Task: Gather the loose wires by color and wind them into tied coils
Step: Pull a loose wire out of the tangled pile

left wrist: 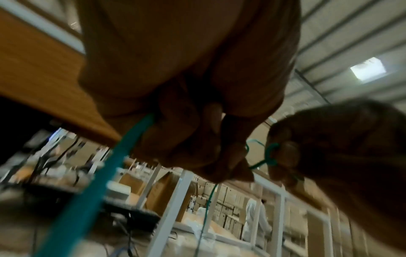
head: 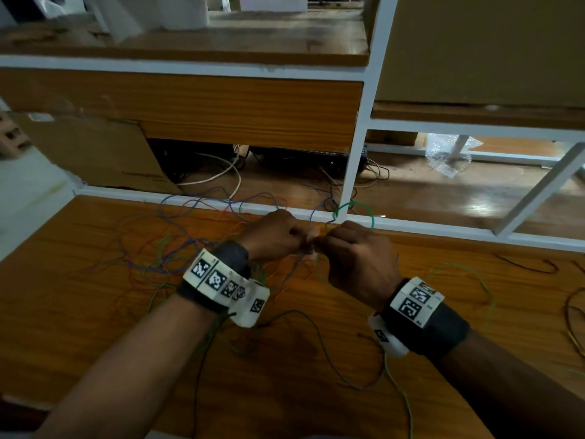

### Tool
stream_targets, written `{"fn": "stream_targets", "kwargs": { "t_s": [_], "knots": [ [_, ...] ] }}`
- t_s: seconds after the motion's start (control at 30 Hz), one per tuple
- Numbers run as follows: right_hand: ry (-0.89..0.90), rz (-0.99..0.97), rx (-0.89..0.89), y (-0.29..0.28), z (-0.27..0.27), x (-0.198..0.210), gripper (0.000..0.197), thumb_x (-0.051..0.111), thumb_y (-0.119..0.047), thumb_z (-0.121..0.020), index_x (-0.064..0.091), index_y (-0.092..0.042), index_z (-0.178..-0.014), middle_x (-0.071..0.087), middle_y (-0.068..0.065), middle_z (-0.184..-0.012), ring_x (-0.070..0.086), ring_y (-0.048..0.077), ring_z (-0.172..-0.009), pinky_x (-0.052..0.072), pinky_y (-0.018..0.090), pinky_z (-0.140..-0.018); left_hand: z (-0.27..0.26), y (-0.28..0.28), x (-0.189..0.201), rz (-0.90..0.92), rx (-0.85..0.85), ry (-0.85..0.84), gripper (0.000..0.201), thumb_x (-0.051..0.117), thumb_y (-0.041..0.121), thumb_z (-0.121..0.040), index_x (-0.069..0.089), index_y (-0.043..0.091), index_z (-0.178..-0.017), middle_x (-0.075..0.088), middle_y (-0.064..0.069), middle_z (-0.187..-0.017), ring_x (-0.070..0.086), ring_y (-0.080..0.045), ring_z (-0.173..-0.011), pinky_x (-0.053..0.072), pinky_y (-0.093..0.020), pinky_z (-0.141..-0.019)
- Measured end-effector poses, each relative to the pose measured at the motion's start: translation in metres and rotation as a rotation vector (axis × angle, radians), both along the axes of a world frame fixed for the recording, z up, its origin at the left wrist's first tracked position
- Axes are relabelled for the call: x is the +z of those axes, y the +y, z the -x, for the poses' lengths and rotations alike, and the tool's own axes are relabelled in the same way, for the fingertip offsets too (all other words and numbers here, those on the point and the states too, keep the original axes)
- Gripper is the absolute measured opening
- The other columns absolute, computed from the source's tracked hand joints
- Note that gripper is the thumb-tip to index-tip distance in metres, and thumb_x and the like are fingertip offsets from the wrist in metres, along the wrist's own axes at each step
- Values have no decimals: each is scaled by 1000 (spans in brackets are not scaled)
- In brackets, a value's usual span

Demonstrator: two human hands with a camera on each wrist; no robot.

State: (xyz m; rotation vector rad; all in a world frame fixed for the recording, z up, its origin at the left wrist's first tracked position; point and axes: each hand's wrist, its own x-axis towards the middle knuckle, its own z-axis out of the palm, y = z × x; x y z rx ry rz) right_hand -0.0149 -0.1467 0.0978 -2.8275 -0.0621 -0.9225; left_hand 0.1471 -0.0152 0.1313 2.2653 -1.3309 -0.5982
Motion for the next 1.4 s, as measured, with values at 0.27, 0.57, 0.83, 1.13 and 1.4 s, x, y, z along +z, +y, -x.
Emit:
{"fn": "stream_targets", "kwargs": {
  "t_s": [0.27,0.57,0.83,1.13,1.4],
  "knots": [
    [36,-197,-143,-19,7,-8,35,49,-20,-76,78,-22,-95,74,-3,-87,68,25,-78,55,35,-55,5,28,-10,85,143,762,34,59,32,-97,56,15,-68,31,6,-51,19,-9,-42,11,-26,-47],
    [122,20,-239,-31,16,-6,24,79,-2,-68,73,-16,-87,68,0,-76,59,28,-79,25,25,-56,-12,56,-22,95,299,913,30,57,28,-99,53,16,-72,28,7,-57,21,-7,-43,14,-16,-41],
    [208,0,-347,-69,58,-23,21,73,-2,-66,69,-16,-82,70,1,-78,56,36,-93,38,31,-56,-24,80,-23,131,406,734,36,72,43,-76,59,10,-70,34,4,-51,25,-9,-38,18,-16,-41],
    [618,-364,-359,-73,79,-47,51,66,0,-80,65,-14,-129,63,13,-132,52,36,-132,44,39,-104,9,42,-22,44,148,315,35,58,28,-100,63,14,-68,54,14,-50,46,4,-45,33,-11,-49],
    [550,-385,-70,-26,51,-13,59,65,-41,-100,46,-21,-153,46,5,-158,36,21,-150,33,31,-115,27,15,-15,13,36,273,31,58,26,-101,68,7,-79,66,25,-68,54,25,-65,34,-6,-50]
  ]
}}
